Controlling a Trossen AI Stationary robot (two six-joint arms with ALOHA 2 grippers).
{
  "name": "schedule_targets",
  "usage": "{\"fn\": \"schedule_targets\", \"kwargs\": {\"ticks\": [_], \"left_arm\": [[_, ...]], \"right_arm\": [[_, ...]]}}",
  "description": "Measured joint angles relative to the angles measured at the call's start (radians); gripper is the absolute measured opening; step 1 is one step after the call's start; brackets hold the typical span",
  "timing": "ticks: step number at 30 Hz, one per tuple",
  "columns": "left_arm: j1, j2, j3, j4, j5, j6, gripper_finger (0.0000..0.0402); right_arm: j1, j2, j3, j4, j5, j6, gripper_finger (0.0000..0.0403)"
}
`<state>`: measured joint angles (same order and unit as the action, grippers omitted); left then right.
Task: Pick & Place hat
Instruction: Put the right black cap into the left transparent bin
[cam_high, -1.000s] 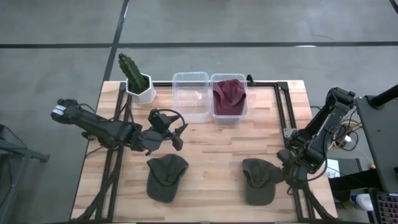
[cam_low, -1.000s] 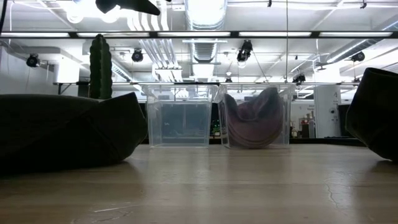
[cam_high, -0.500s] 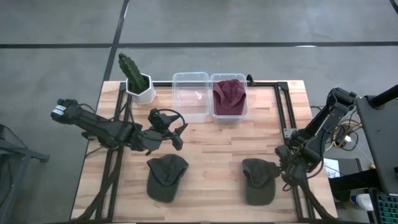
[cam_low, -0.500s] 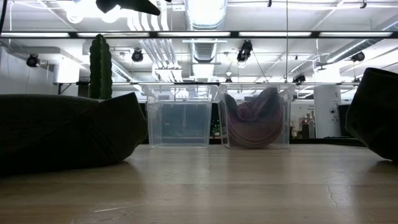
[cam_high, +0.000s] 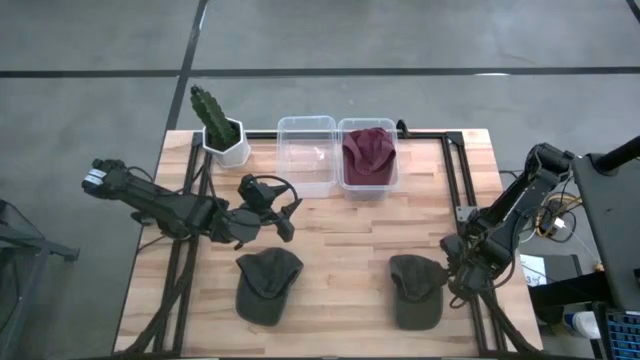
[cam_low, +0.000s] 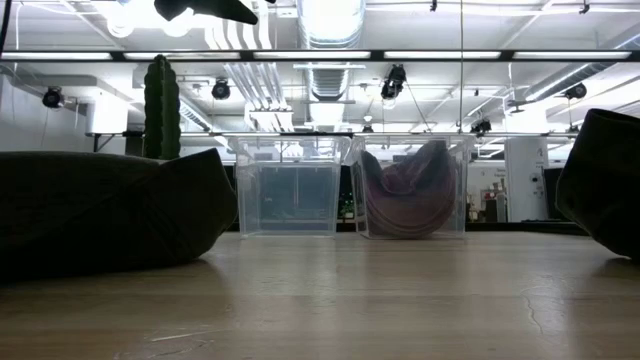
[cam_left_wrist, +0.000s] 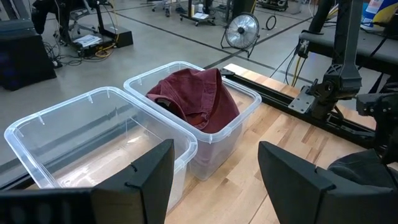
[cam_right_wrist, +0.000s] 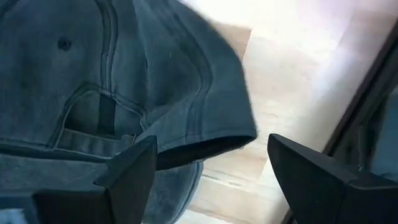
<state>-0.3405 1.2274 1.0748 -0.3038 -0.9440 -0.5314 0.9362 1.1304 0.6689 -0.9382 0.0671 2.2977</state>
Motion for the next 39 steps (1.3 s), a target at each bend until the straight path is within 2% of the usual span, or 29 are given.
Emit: {"fn": "schedule_targets", "kwargs": {"ticks": [14, 30, 39], "left_arm": [[0.006, 0.000, 0.000, 0.000, 0.000, 0.027, 0.0225], [0.005, 0.000, 0.000, 0.000, 0.000, 0.027, 0.0225], [0.005, 0.000, 0.000, 0.001, 0.002, 0.027, 0.0225]], "right_arm": [[-0.008, 0.168, 0.000, 0.175, -0.068, 0.003, 0.0298], [-0.023, 0.295, 0.002, 0.283, -0.040, 0.005, 0.0292], [-0.025, 0.296, 0.000, 0.308, -0.011, 0.007, 0.0270]]}}
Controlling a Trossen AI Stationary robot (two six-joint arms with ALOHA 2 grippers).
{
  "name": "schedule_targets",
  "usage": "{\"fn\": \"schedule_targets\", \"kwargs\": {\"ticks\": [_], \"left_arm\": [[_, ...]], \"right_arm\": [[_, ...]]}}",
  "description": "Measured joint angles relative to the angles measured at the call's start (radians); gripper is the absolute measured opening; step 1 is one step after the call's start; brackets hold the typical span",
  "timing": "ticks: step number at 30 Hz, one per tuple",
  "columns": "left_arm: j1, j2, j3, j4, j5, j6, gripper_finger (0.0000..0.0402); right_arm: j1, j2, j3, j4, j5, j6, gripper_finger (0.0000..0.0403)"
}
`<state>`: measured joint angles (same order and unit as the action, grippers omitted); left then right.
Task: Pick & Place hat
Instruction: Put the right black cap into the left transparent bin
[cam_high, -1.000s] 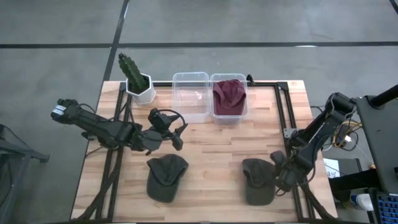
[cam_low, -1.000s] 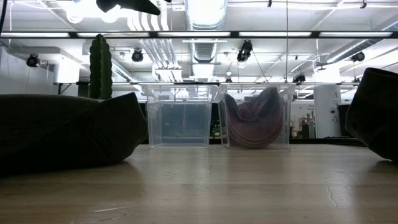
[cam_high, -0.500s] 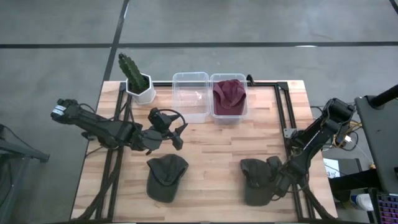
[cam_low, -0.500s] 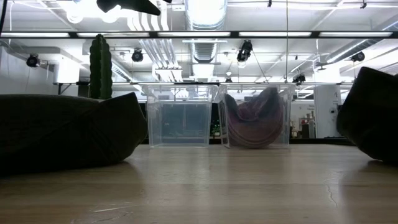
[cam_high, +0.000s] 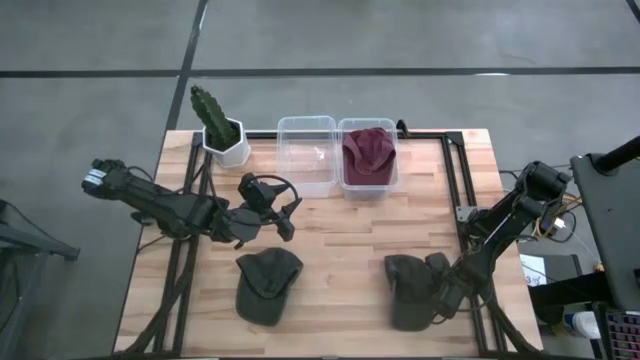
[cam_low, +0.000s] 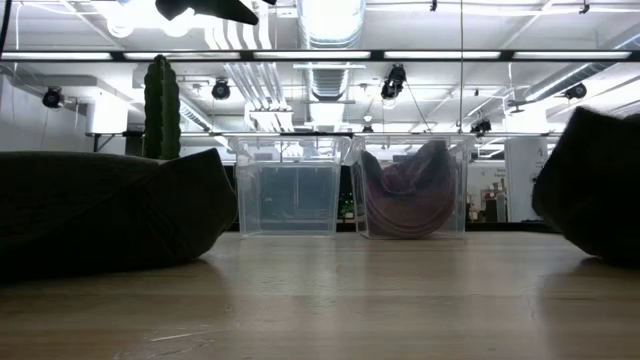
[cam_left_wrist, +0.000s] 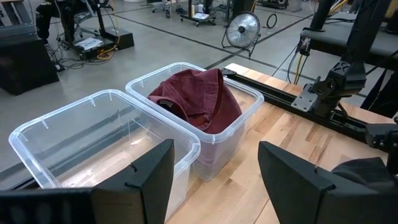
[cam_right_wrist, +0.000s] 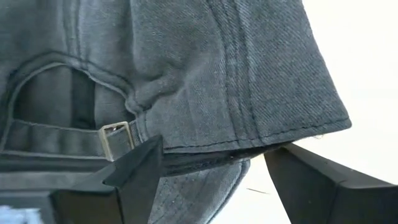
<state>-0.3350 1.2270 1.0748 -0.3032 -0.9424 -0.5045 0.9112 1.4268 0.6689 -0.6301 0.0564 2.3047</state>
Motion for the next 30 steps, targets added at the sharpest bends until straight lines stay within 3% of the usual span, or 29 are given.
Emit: {"fn": "schedule_targets", "kwargs": {"ticks": [10, 17, 23, 30], "left_arm": [[0.000, 0.000, 0.000, 0.006, 0.002, 0.000, 0.0225], [0.000, 0.000, 0.000, 0.007, 0.002, 0.000, 0.0225], [0.000, 0.000, 0.000, 0.007, 0.002, 0.007, 0.0225], [0.000, 0.000, 0.000, 0.012, 0.002, 0.006, 0.0225]], "right_arm": [[0.000, -0.018, -0.002, 0.020, 0.037, 0.000, 0.0258], [0.000, -0.018, -0.002, 0.032, 0.137, -0.004, 0.0239], [0.000, -0.018, -0.002, 0.035, 0.154, -0.004, 0.0196], [0.000, -0.018, -0.013, 0.034, 0.157, -0.009, 0.0116]]}}
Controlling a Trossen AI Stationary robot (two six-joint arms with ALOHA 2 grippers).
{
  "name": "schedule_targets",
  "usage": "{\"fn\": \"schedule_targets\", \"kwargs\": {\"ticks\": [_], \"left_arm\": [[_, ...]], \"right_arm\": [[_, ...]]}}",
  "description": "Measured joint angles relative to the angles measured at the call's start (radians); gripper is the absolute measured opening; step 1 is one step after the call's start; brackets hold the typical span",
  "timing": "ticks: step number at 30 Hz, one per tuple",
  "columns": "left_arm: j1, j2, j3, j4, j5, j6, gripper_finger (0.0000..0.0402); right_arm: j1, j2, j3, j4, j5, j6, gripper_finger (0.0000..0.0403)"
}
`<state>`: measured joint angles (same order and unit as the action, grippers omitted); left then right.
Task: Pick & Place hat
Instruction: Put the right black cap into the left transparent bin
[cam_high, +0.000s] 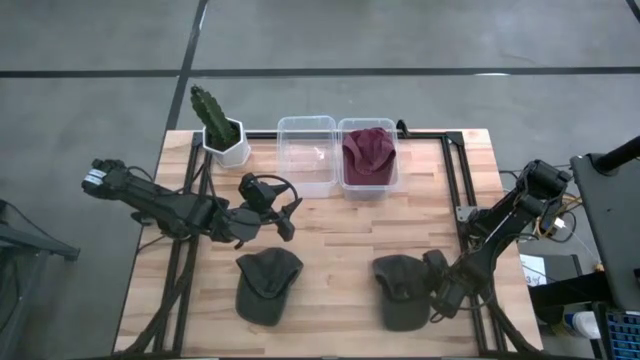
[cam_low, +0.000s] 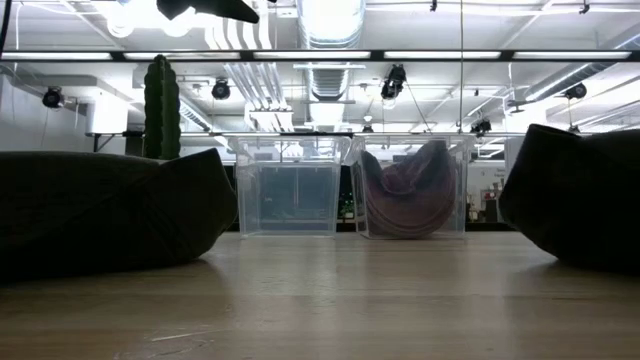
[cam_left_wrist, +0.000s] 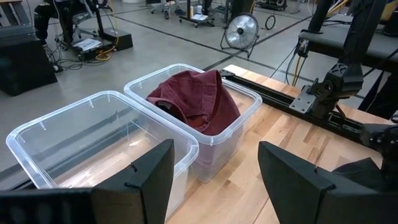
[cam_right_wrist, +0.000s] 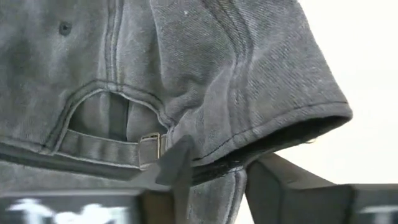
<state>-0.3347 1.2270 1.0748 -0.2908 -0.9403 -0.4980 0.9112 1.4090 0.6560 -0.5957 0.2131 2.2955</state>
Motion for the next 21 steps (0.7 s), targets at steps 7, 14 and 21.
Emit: {"fn": "schedule_targets", "kwargs": {"ticks": [7, 14, 21], "left_arm": [[0.000, 0.000, 0.000, 0.002, 0.000, -0.012, 0.0225], [0.000, 0.000, 0.000, 0.002, 0.000, -0.054, 0.0225], [0.000, 0.000, 0.000, 0.003, 0.000, -0.090, 0.0225]], "right_arm": [[-0.001, 0.000, -0.005, 0.000, 0.041, -0.028, 0.0021], [0.000, -0.002, 0.014, -0.001, 0.106, -0.051, 0.0016], [0.000, -0.069, 0.042, -0.003, 0.300, -0.099, 0.0014]]}}
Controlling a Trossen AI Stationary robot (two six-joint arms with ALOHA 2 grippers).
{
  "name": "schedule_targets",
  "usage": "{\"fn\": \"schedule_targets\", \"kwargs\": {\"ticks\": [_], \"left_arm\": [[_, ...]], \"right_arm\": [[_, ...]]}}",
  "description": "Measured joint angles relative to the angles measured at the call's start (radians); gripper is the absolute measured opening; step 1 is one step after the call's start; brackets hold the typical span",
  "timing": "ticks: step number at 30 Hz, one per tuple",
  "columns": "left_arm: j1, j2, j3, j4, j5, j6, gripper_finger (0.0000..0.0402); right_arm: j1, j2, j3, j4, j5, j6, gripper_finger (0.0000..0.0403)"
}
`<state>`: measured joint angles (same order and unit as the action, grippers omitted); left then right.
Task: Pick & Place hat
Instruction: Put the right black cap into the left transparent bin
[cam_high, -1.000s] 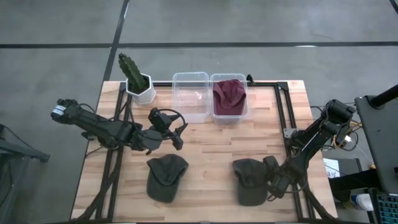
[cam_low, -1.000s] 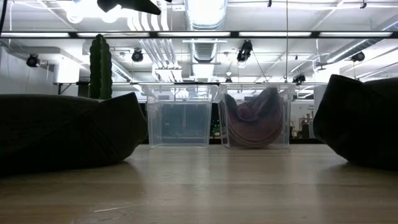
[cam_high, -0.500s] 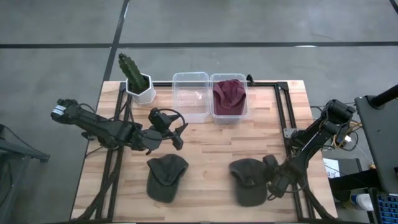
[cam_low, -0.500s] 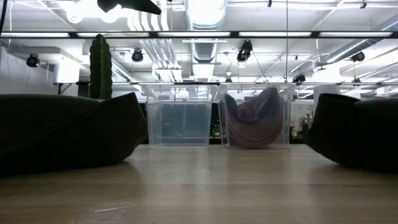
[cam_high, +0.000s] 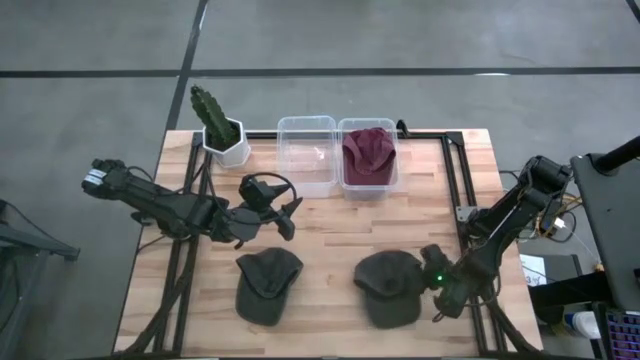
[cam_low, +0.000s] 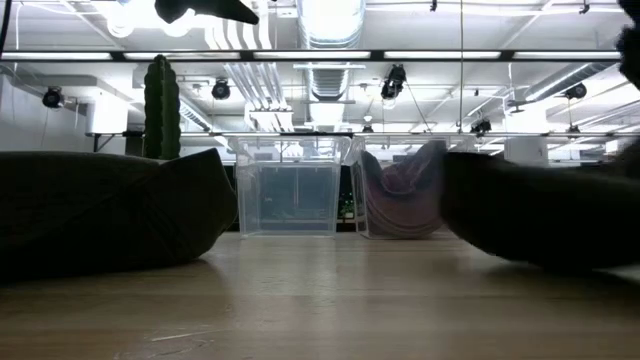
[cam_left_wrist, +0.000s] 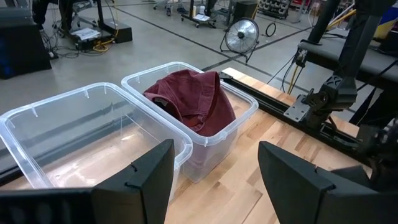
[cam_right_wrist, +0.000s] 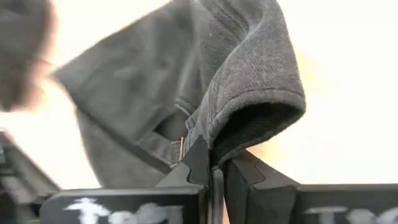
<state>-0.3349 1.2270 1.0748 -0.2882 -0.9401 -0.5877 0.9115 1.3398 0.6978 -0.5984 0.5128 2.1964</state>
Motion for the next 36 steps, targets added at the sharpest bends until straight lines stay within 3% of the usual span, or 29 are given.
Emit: {"fn": "schedule_targets", "kwargs": {"ticks": [8, 16, 19, 30, 36], "left_arm": [[0.000, 0.000, 0.000, 0.004, 0.000, -0.001, 0.0225], [0.000, 0.000, 0.000, 0.006, 0.002, -0.042, 0.0225], [0.000, 0.000, 0.000, 0.015, 0.047, -0.052, 0.0225], [-0.001, 0.027, 0.000, 0.293, 0.306, 0.096, 0.0225], [-0.001, 0.036, 0.000, 0.388, 0.354, 0.161, 0.0225]], "right_arm": [[0.000, -0.153, 0.009, 0.003, 0.235, -0.133, 0.0014], [-0.004, -0.224, 0.097, 0.004, 0.551, -0.414, 0.0013], [-0.025, -0.226, 0.137, 0.004, 0.639, -0.535, 0.0013], [-0.174, -0.225, 0.285, 0.004, 0.762, -0.991, 0.0013], [-0.209, -0.225, 0.339, 0.003, 0.859, -1.076, 0.0013]]}}
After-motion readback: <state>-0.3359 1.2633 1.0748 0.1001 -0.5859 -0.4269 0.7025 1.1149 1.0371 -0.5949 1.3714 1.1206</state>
